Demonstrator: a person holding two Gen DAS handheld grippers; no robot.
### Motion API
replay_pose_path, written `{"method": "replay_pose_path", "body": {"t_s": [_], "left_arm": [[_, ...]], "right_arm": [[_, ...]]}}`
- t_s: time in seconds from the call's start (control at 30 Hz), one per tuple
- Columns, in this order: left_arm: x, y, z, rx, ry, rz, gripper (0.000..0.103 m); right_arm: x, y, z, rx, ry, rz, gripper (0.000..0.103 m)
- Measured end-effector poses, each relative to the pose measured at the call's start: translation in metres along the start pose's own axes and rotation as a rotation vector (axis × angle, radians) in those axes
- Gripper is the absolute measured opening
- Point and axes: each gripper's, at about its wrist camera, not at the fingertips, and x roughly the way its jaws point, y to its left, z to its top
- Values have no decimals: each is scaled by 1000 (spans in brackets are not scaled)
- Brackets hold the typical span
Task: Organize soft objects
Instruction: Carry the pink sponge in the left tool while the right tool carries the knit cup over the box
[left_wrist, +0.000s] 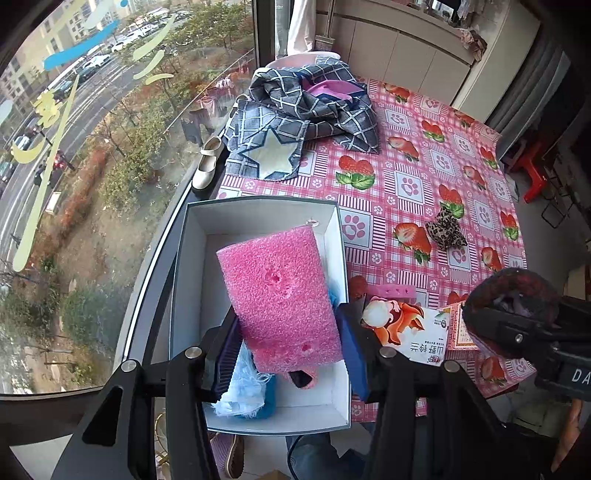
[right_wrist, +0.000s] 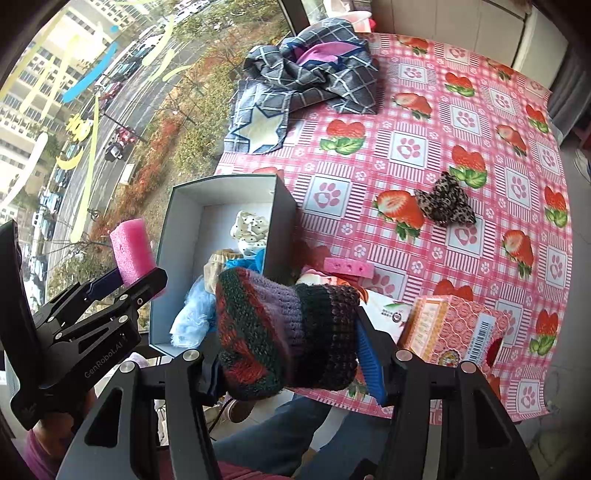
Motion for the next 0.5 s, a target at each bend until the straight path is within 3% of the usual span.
{"method": "replay_pose_path", "body": {"t_s": [0.5], "left_arm": [[-2, 29, -5, -67, -7, 11, 54]], "right_arm": [[12, 27, 7, -64, 23, -7, 58]]}}
